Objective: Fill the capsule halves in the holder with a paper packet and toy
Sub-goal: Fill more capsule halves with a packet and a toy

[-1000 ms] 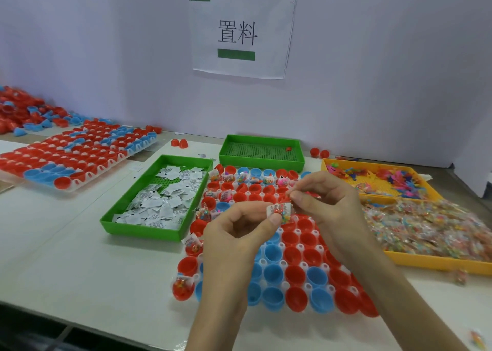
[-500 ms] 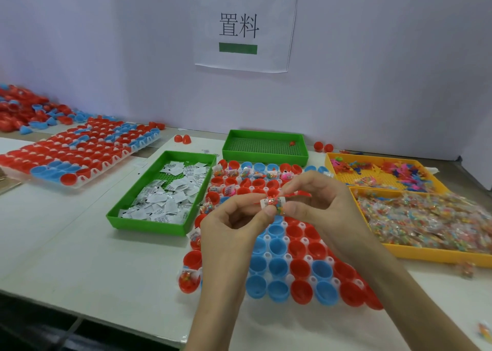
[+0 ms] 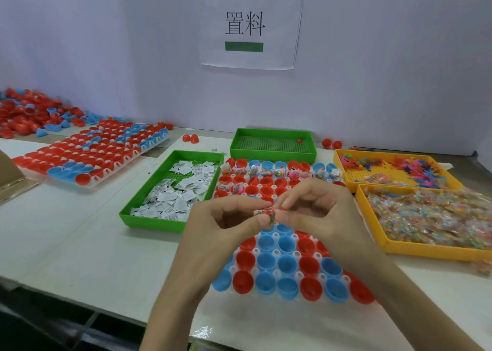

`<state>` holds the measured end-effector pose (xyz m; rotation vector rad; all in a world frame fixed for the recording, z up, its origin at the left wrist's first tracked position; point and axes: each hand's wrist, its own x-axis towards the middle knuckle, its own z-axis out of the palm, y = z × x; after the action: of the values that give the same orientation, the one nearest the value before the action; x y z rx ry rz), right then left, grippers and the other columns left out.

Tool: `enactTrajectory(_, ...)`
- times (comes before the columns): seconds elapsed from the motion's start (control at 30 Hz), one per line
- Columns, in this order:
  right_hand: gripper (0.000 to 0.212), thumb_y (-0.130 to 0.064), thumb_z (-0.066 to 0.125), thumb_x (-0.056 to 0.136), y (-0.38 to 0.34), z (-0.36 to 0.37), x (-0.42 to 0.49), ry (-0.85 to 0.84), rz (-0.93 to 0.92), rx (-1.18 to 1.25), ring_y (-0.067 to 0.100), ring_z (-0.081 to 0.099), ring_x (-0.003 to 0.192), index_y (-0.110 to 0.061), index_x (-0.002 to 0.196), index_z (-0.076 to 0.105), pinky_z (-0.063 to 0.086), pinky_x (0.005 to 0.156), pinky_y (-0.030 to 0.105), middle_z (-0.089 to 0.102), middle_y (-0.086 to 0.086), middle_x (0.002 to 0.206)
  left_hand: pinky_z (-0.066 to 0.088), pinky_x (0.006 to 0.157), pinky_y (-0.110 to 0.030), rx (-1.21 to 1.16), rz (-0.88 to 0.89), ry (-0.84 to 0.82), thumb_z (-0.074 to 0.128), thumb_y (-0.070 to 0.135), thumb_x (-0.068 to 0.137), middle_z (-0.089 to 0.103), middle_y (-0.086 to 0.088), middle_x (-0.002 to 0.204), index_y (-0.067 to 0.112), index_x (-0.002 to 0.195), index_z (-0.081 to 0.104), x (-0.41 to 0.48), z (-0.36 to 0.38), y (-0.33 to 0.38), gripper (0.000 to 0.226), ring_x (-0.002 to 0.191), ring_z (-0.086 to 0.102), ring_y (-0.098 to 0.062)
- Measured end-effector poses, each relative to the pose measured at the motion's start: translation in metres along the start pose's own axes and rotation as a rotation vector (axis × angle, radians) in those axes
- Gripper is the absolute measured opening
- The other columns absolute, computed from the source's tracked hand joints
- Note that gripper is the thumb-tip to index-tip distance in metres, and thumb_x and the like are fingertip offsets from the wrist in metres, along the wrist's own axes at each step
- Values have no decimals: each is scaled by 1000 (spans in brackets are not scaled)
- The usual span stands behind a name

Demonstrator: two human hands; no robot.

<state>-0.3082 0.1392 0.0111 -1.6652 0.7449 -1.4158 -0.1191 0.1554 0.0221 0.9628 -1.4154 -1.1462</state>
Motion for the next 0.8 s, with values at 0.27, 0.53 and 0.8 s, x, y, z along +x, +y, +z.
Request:
enactTrajectory(0.27,9,-2,72,84,1,-9,5,99,-8,-83,19,73,82,-9,89,72,56,77,21,75,7,86,52,68,-7,495,103,-44,82,11,76,77,15,80,30,85,81,2,-51,18,22,77,72,-2)
enactTrajectory(0.53,18,9,64,88,12,-25,9,220,43,-88,16,63,63,-8,89,70,54,65,22,71,5,72,47,78,-6,966,169,-307,80,19,82,67,37,87,39,88,78,-6,-60,10,20,86,64,7)
enactTrajectory(0.8,17,7,64,88,14,-27,10,181,62,-94,16,63,61,-9,88,70,54,64,24,71,6,72,42,72,-8,1058,213,-359,79,26,82,58,38,76,41,92,76,-14,-66,-4,18,89,59,6)
